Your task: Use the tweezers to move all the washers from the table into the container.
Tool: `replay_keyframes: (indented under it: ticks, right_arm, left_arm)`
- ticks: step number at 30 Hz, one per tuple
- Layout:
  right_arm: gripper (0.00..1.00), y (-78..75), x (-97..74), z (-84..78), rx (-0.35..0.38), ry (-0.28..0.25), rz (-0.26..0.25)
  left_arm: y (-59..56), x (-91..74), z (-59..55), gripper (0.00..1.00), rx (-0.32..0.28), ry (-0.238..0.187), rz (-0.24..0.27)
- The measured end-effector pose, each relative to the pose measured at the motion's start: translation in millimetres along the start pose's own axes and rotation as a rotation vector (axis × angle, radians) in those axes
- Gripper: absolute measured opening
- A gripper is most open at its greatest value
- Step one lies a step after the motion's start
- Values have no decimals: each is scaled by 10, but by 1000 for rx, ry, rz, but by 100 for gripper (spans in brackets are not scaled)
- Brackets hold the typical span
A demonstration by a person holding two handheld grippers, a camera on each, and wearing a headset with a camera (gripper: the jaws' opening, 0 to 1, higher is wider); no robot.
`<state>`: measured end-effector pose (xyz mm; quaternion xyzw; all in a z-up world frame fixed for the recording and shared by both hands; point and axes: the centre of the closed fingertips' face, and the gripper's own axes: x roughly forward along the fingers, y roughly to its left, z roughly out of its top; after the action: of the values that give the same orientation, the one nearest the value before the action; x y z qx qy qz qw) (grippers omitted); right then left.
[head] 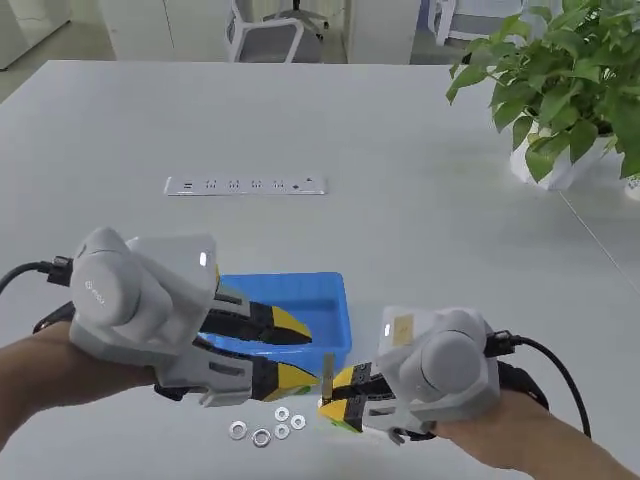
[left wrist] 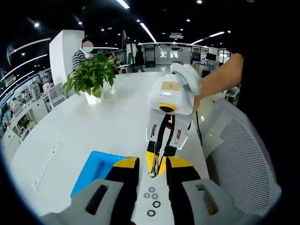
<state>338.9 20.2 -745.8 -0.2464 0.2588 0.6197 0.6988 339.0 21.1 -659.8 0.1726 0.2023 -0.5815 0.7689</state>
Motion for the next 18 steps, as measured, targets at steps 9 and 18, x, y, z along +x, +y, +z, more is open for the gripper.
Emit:
replay_keyframes:
  ticks: [9,18]
  right_arm:
    - [7,-62,-72,125,-15,-14,-1]
    - [7,-198,-106,247,-28,-32,-11]
  left_arm:
    - [9,-155,-66,36,-95,-59,57]
    - [60,-312,-147,50,-173,-108,132]
